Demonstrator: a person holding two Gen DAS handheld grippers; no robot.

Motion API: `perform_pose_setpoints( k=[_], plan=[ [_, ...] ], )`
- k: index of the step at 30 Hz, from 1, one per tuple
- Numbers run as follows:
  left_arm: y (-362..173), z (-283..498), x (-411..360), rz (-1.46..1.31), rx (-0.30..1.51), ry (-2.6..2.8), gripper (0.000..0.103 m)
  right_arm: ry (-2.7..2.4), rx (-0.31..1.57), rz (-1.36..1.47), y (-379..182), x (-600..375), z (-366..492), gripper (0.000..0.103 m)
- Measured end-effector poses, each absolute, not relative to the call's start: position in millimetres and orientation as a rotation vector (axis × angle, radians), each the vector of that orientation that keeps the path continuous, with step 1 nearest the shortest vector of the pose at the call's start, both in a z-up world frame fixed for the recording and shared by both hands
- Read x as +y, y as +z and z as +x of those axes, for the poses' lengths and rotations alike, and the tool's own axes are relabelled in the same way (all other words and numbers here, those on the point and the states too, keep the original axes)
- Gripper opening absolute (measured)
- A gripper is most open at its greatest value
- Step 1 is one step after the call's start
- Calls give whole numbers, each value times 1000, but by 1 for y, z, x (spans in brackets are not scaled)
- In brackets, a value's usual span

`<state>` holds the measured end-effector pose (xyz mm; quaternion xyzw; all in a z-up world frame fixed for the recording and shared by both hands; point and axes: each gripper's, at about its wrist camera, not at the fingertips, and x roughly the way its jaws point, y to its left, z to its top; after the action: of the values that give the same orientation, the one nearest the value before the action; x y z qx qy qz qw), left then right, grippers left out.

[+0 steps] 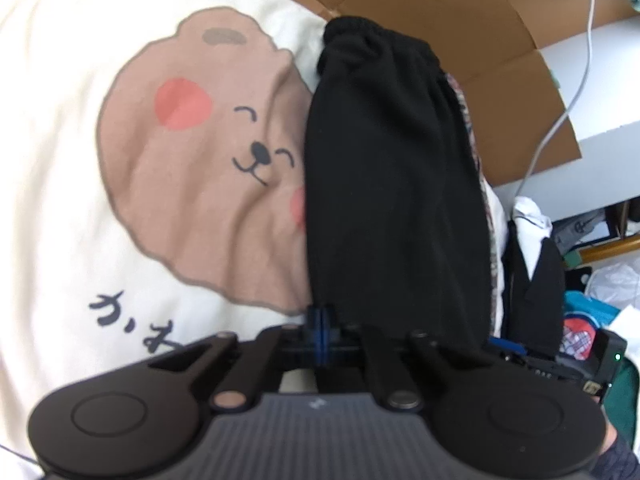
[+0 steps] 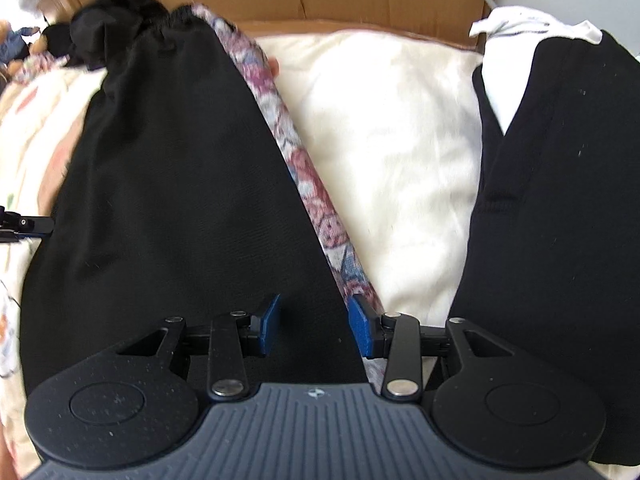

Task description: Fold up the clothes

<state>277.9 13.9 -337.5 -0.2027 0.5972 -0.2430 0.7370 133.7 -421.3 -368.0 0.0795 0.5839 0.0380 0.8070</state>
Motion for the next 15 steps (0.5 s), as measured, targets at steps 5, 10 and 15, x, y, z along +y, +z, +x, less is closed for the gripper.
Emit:
perform_pose_setpoints(
  k=[5, 10, 15],
  plan=[
    [-339, 272, 30, -469, 1319, -509, 1, 82, 1259, 115, -372, -416, 131, 43],
    [-339, 269, 48, -490, 1335, -463, 4, 80, 1267, 105, -373, -416, 132, 43],
    [-339, 260, 60, -602, 1346, -539, 21, 68, 1264, 116, -363, -416, 133, 43]
  ],
)
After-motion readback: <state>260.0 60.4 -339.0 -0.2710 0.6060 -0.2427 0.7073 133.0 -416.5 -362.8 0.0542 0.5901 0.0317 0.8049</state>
